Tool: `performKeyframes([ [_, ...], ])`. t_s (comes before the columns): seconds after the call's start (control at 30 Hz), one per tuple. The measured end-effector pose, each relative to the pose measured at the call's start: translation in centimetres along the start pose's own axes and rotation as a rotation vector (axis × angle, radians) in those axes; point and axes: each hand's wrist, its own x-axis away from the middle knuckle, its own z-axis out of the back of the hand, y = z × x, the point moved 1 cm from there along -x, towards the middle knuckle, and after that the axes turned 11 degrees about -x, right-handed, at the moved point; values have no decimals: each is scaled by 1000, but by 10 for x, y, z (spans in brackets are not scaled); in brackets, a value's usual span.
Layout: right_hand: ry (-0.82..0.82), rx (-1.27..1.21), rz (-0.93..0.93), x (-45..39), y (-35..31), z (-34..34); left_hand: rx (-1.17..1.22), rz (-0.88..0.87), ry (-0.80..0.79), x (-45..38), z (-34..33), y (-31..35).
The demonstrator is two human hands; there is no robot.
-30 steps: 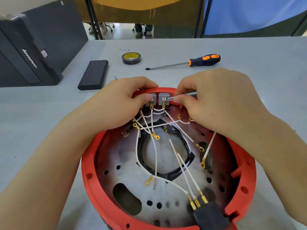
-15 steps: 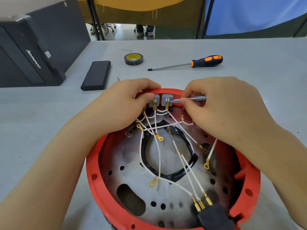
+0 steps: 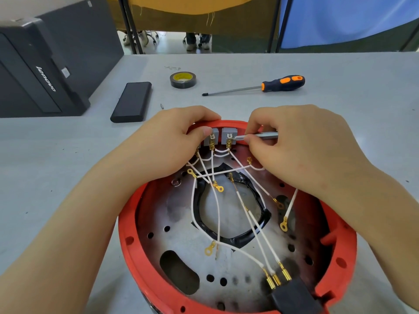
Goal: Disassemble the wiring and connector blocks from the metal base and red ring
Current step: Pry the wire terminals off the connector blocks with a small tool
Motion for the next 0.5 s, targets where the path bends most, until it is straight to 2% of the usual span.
performKeyframes([
  [0.2,-35,-60,-12,1,5,2,15,8,5,0,1,0],
  [0.33,-196,-478,-116,-2,12,18,21,1,8,1,2,0],
  [0.4,-162,-685,-144,-4,14,23,25,1,6,1,2,1],
  [0.5,-34,-791,-176,-8,16,22,25,0,2,1,2,1],
])
